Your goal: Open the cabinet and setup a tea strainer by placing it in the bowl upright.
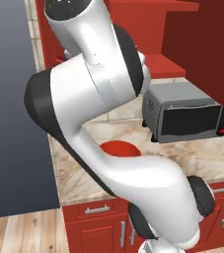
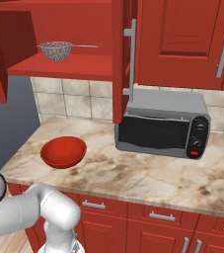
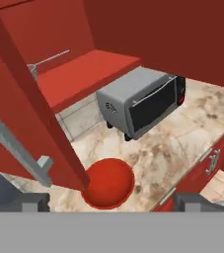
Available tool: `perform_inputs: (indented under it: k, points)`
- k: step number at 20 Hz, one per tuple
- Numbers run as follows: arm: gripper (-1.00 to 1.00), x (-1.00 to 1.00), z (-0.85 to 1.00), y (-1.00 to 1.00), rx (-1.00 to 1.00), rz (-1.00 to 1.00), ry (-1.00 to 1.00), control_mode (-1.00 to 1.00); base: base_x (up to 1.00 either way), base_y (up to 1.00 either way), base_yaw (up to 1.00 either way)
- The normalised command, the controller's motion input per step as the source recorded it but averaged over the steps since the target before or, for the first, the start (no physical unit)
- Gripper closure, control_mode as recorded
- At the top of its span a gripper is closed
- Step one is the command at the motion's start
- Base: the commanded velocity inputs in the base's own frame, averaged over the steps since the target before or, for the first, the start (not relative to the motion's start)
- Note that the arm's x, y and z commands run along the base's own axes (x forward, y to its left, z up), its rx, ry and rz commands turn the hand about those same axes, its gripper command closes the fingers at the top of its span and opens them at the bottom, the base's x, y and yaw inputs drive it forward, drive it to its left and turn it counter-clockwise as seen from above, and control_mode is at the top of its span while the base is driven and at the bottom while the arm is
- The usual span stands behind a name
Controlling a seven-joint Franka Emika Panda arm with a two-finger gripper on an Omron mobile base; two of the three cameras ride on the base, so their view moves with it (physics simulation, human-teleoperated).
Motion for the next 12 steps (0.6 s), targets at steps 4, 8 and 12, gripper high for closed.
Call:
perform_inputs:
  k: [4,8,12]
  points:
    - [-1.00,-0.41,0.00,-0.53,0.40,0.14,0.12,-1.00,0.00,0.00,0.00]
    - [-1.00,-0.26,-0.02,-0.45,0.41,0.13,0.21,-1.00,0.00,0.00,0.00]
    - [-1.00,-0.22,-0.11,-0.43,0.42,0.12,0.17,-1.00,0.00,0.00,0.00]
